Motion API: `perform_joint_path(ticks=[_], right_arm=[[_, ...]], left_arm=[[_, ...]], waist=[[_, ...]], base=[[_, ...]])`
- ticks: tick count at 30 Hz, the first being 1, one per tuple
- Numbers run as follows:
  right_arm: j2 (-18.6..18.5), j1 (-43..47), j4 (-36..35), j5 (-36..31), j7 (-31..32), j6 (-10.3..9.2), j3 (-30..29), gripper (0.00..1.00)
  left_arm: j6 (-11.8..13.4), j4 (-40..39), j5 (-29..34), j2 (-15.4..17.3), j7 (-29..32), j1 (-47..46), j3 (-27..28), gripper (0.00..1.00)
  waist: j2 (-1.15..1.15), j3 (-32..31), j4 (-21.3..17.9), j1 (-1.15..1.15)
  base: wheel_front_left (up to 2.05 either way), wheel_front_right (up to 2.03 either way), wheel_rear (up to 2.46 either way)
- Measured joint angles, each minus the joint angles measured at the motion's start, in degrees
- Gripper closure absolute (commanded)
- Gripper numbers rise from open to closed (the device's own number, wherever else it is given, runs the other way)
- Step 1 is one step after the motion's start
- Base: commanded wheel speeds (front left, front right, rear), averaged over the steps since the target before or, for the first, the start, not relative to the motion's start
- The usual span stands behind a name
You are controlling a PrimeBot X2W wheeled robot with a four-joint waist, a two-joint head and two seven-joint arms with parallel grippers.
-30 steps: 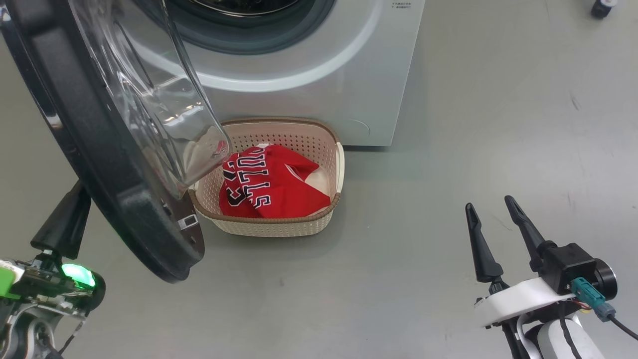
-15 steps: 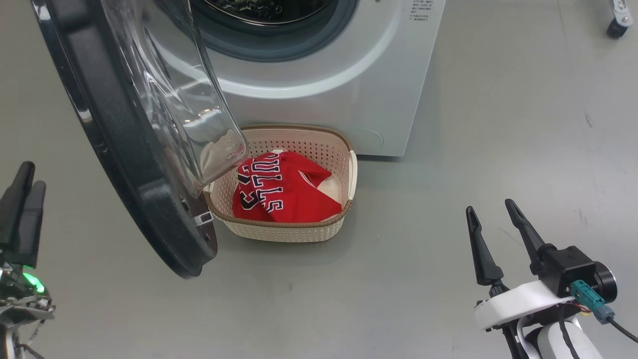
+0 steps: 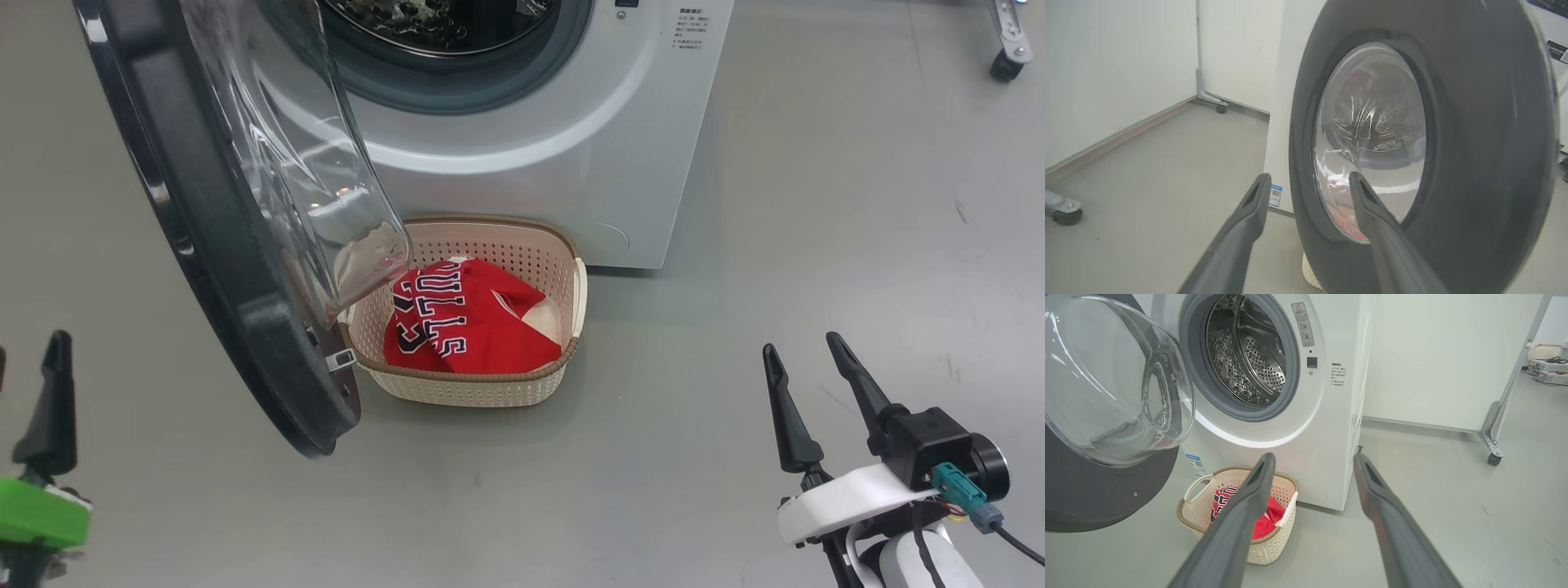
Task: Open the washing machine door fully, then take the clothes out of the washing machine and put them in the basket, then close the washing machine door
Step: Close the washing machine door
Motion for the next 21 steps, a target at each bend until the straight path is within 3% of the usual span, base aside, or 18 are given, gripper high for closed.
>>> perform_joint_path(ticks=[3, 8, 21], right_arm=[[-0.1, 0.0, 0.1, 0.0, 0.0, 0.00, 0.1, 0.00], [-0.1, 0.0, 0.5, -0.1, 0.0, 0.00, 0.4, 0.00], [-0.2, 1.3, 1.8, -0.1, 0.0, -0.02, 0.6, 0.00]], left_arm=[[0.1, 0.0, 7.8, -0.8, -2.5, 0.4, -2.7, 0.00], [2.4, -0.1, 15.0, -2.3, -5.6, 0.7, -6.8, 0.00], [7.9, 2.1, 22.5, -5.6, -9.3, 2.8, -11.7, 0.00]], waist=[[0.00, -0.1, 0.0, 0.00], [0.00, -0.3, -0.2, 0.00], [0.00, -1.5, -1.0, 0.00]], base=[[0.00, 0.00, 0.00], [0.00, 0.00, 0.00], [0.00, 0.00, 0.00]])
